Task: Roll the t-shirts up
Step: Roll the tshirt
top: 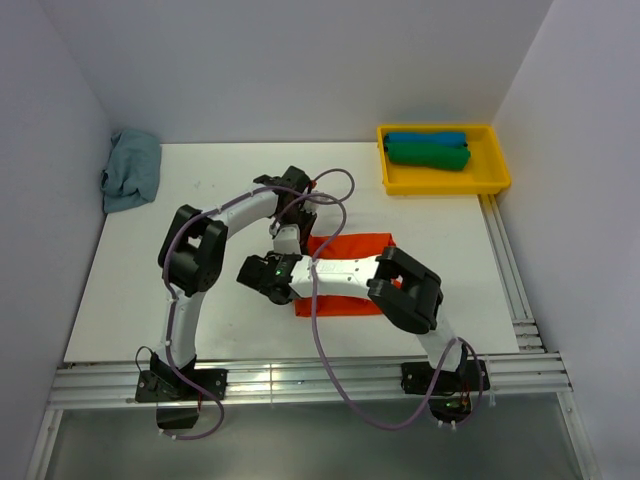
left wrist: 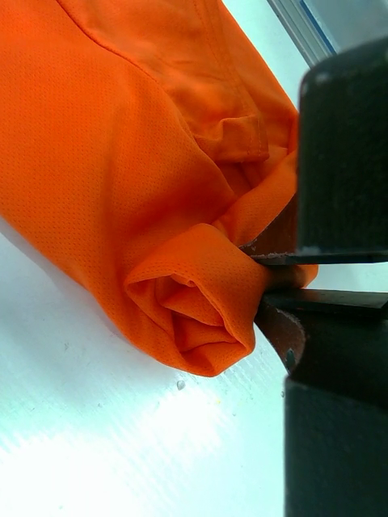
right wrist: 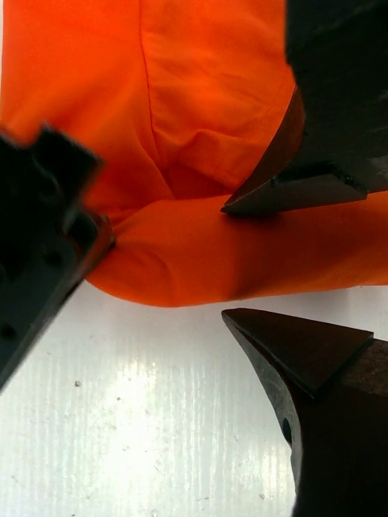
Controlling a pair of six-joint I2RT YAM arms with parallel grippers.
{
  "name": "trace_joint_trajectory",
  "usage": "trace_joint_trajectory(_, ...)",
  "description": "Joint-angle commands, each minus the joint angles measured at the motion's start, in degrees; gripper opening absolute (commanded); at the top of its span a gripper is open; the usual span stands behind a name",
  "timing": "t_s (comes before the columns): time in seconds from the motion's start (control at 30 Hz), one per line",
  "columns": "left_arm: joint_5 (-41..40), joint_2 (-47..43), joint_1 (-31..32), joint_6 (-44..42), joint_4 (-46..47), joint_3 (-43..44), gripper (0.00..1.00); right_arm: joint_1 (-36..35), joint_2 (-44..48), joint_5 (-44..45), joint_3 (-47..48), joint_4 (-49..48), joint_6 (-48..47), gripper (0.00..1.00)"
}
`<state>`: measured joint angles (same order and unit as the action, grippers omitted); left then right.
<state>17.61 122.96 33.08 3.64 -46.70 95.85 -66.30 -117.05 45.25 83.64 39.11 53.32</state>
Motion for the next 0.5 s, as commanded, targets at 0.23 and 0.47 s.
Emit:
trace_joint_trajectory(0.23, -0.7, 1.3, 0.8, -1.4, -2.8, 2.9, 0.04, -0.9, -2.5, 0.3, 0.7, 2.3, 2.4, 0.56)
trace_joint_trajectory(0.47, 0.3, 1.4, 0.6, -1.0, -3.0, 4.6, 0.17, -0.4, 4.3, -5.7, -9.6, -8.8, 2.9, 0.51)
